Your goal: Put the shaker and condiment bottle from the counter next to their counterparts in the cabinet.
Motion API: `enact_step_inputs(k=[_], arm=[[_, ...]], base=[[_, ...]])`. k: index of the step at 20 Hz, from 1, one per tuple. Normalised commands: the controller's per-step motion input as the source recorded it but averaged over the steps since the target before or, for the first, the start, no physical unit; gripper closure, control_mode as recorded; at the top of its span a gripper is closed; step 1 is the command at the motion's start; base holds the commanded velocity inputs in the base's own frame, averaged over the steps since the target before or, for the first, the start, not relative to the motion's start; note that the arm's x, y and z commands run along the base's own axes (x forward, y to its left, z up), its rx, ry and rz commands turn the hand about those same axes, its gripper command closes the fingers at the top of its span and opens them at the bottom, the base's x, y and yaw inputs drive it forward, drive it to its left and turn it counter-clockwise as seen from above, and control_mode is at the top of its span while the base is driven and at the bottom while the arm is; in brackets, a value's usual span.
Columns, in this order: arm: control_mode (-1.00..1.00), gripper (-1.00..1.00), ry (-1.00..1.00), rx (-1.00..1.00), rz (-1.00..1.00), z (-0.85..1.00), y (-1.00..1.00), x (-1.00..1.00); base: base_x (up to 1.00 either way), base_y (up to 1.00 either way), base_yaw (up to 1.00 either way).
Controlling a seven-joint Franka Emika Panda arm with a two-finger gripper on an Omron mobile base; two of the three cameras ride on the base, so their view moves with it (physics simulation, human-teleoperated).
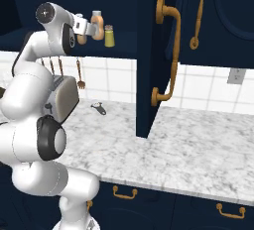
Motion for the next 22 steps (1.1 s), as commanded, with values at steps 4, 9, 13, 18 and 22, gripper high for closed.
enact_step_inputs(k=[4,9,13,18,22], arm=[[-1.00,-1.00,0.00,0.03,0.00,0.00,0.00,0.00],[-1.00,-1.00,0.00,0.05,0.00,0.06,0.00,0.00],[-1.00,-1.00,0.00,0.03,0.00,0.10,0.00,-0.17],[-1.00,-1.00,0.00,0.03,0.00,0.07,0.00,-0.34],[-1.00,-1.00,0.00,0.02,0.00,0.03,0.00,-0.42]], base=[[0.00,0.00,0.00],[0.00,0.00,0.00],[0.00,0.00,0.00],[0.00,0.00,0.00],[0.00,0.00,0.00]])
